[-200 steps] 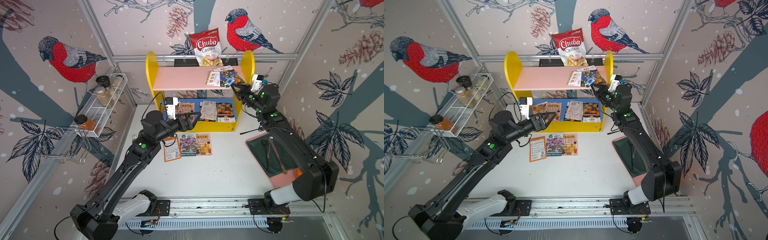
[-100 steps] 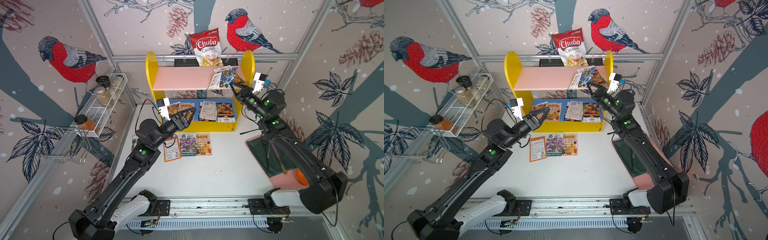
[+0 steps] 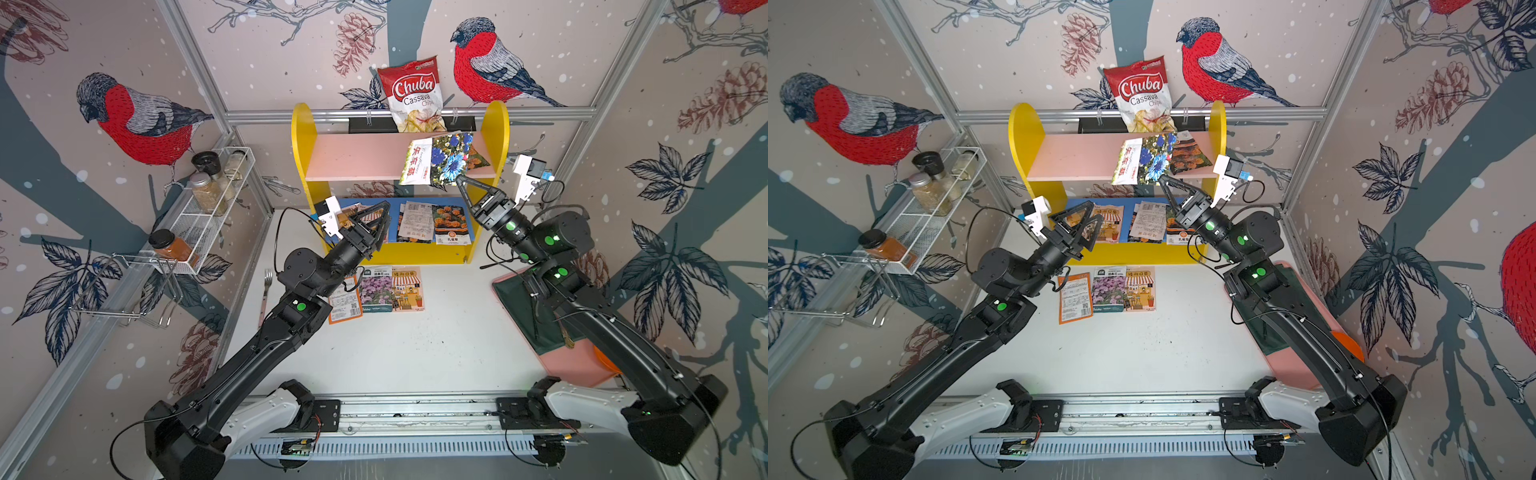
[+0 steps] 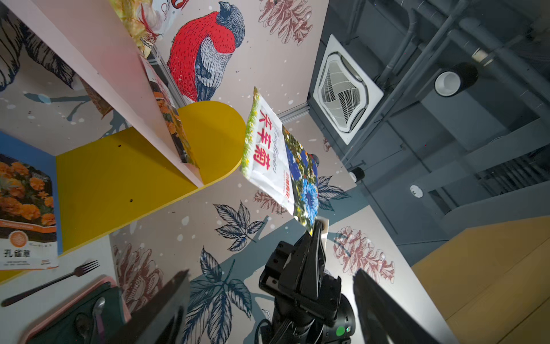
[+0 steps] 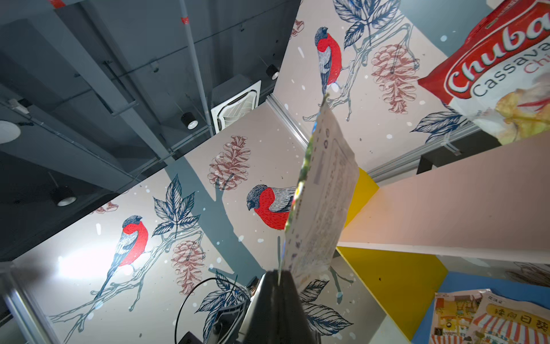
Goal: Take the seed bag off the shelf
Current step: Pick up the seed packet from the shelf.
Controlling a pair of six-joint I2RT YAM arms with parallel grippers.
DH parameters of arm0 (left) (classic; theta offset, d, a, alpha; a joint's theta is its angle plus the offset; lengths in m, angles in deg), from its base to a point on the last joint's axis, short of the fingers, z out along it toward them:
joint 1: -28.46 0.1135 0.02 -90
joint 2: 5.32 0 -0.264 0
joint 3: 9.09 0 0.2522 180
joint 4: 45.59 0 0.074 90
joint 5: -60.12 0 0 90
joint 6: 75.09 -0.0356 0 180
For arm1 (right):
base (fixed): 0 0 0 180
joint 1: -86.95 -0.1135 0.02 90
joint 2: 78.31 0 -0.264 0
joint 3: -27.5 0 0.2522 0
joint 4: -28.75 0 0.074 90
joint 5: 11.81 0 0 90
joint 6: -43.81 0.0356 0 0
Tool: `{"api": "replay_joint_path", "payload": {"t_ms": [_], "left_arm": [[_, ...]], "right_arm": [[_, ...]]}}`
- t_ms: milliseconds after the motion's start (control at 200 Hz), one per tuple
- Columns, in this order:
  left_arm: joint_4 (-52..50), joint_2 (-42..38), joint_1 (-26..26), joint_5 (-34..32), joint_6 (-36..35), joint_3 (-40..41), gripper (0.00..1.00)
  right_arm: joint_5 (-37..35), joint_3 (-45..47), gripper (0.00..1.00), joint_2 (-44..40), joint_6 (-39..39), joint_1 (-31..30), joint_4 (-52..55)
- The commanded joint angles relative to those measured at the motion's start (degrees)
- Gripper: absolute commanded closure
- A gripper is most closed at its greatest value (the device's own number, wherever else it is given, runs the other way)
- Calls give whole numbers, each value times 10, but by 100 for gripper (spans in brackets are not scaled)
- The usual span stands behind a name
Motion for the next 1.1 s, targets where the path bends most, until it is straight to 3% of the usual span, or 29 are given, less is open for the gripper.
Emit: {"api": "replay_joint_path", "payload": {"t_ms": [0,65,225,570,1096], "left_arm": [[71,9,-8,-14,58,-11,18],[72,14,-13,-20,59,-20,23],[78,25,-14,-19,70,-27,24],[98,33,-17,-31,74,-24,28],[103,36,-17,-38,71,-27,100]], "right_arm": [[-8,12,100,-8,-26,-23,-44],[-11,17,100,-9,-31,-40,-49],[-16,26,100,-9,-52,-75,-60],[-22,52,100,-14,-52,-99,-73],[-30,73,100,-29,-55,-108,-76]]}}
